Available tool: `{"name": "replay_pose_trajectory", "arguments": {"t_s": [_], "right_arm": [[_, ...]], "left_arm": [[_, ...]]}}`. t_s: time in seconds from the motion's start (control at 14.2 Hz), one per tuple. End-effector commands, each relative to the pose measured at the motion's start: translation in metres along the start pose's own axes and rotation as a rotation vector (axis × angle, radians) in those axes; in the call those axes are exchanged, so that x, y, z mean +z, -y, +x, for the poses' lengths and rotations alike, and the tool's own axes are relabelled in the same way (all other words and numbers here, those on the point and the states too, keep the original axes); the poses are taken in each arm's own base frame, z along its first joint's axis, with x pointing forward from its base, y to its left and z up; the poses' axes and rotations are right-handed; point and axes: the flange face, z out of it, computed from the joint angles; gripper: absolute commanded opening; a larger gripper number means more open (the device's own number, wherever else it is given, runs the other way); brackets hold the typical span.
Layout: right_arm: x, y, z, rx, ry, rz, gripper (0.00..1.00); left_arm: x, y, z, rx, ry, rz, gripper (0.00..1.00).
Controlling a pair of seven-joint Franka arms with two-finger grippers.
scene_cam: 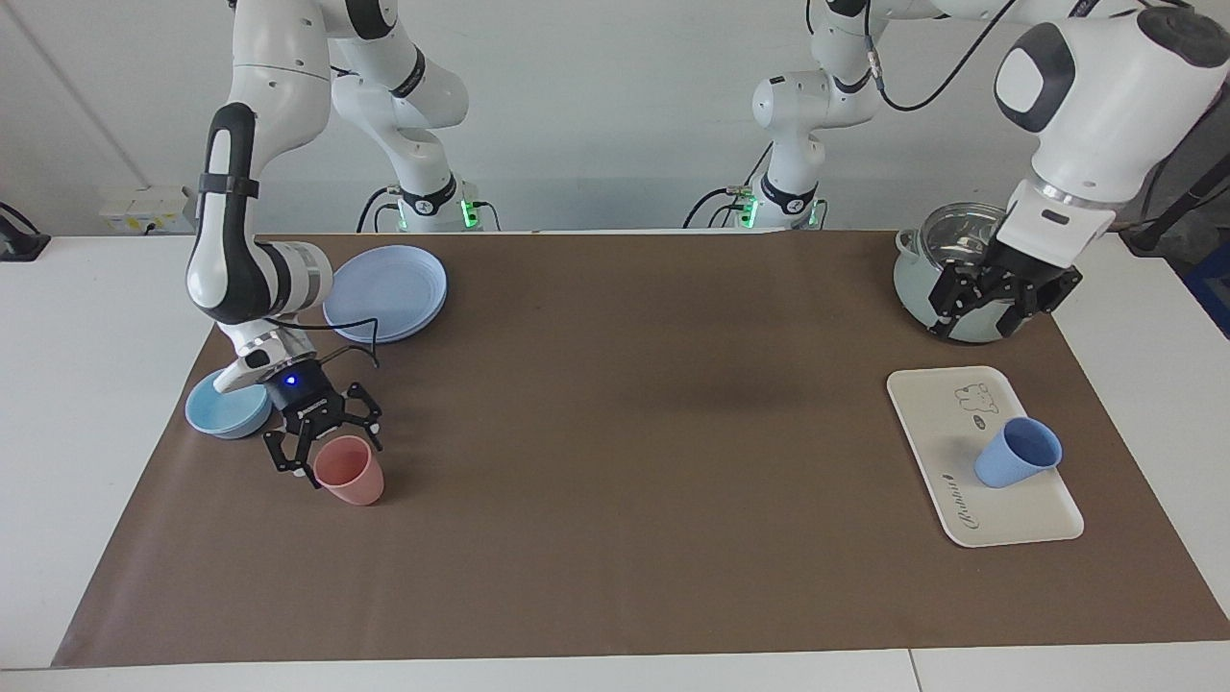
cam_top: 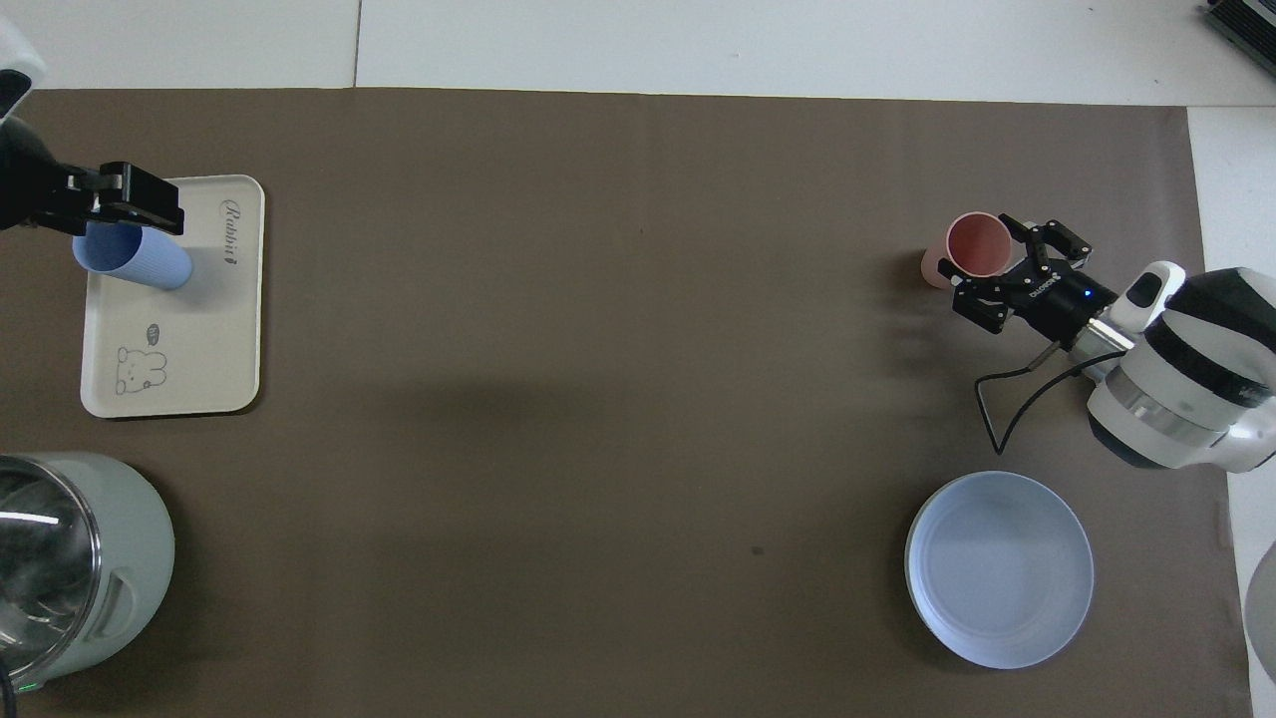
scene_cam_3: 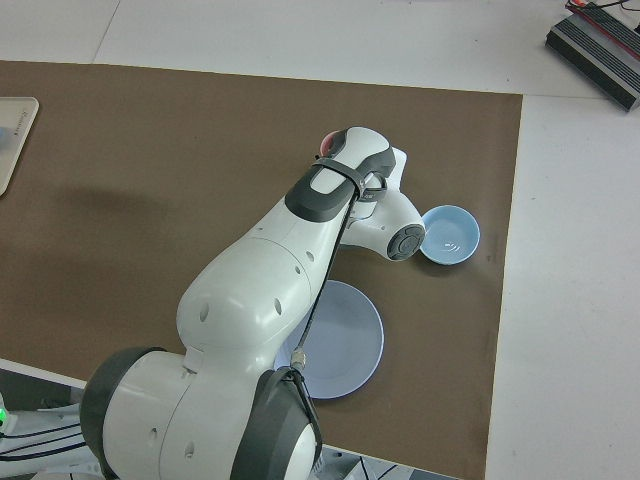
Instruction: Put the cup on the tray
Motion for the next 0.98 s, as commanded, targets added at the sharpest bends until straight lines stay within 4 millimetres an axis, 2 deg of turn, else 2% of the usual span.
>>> {"name": "replay_pose_trajectory", "arguments": {"t_s": [0.0, 0.21, 0.35, 0.56, 0.7, 0.91], "right_arm": [[-0.016, 0.005, 0.024, -0.016, -0.006, -0.052, 1.0], [-0.027, 0.008, 0.038, -0.043, 0.024, -0.091, 1.0], [-0.031, 0.014, 0.055, -0.07, 0.063, -0.104, 1.0], [-0.04, 0.012, 0.078, -0.066, 0.111, -0.078, 1.0], [-0.049, 0.01, 0.096, -0.076, 0.154, -0.062, 1.0], [-0.058, 0.009, 0.121, -0.119, 0.253, -0.041, 1.0]], "left_arm": [[-0.005, -0.004, -0.05, 0.019, 0.041, 0.041, 0.83], [0.005, -0.013, -0.066, 0.049, 0.094, 0.044, 0.83], [0.007, -0.017, -0.066, 0.074, 0.088, 0.043, 0.85], [0.003, -0.015, -0.066, 0.081, 0.09, 0.042, 0.86], [0.004, -0.014, -0.07, 0.084, 0.119, 0.043, 1.0], [0.005, -0.013, -0.07, 0.083, 0.127, 0.038, 1.0]]}}
